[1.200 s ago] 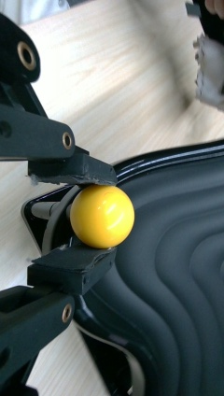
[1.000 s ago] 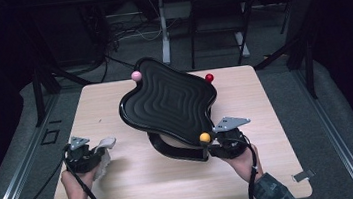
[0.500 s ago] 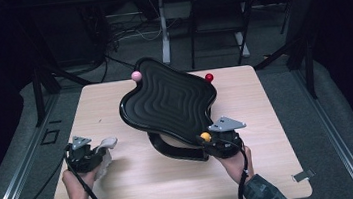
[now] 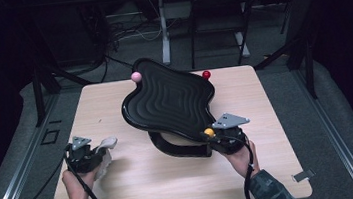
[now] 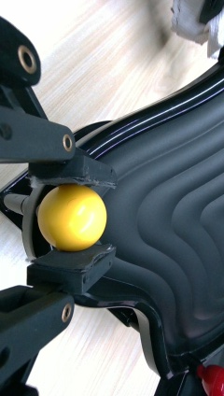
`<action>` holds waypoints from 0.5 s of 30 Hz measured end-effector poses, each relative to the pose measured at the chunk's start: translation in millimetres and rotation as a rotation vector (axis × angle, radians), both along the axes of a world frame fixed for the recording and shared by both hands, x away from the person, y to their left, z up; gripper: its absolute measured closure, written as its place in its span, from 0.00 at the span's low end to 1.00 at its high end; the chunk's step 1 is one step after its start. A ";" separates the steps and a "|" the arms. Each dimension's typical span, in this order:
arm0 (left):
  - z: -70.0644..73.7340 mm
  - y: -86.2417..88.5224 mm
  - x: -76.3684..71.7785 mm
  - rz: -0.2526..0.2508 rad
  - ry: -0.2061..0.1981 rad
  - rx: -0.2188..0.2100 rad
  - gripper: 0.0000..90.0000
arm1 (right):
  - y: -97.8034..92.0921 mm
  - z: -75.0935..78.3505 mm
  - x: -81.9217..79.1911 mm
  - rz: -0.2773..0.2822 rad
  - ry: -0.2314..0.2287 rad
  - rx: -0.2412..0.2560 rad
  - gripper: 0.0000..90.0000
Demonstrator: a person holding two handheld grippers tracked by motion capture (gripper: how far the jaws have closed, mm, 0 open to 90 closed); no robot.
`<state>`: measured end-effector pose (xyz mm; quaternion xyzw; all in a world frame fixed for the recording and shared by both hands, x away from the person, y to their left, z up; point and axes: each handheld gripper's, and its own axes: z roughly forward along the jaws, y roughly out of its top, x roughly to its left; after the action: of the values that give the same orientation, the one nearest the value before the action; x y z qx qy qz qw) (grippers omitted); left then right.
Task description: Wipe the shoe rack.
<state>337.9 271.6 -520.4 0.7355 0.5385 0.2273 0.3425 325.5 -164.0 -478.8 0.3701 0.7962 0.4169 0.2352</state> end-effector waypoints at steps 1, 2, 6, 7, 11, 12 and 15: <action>0.0 0.0 0.0 0.000 0.000 0.000 0.86 | 0.0 0.0 0.0 0.000 0.000 0.000 0.67; 0.1 0.1 0.0 0.000 0.000 0.000 0.86 | -2.2 0.7 1.2 0.018 0.011 -0.003 0.67; -0.6 1.1 -0.2 0.006 0.000 -0.002 0.86 | -8.1 1.1 4.9 0.093 0.013 -0.003 0.67; -0.6 1.4 -0.2 0.004 0.000 -0.002 0.86 | -8.1 1.1 4.9 0.093 0.013 -0.003 0.67; -0.6 1.0 -0.5 0.000 0.000 0.000 0.86 | -11.0 1.4 5.8 0.147 0.019 0.001 0.67; -0.7 0.4 -0.6 -0.004 0.000 0.004 0.86 | -10.9 1.3 6.1 0.177 0.018 -0.001 0.67; -0.9 -0.4 -0.7 -0.008 0.000 0.003 0.86 | -10.3 1.0 7.5 0.220 0.018 0.002 0.67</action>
<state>337.2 271.1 -521.3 0.7381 0.5352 0.2270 0.3423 333.0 -174.3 -477.9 0.2845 0.8336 0.4376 0.1806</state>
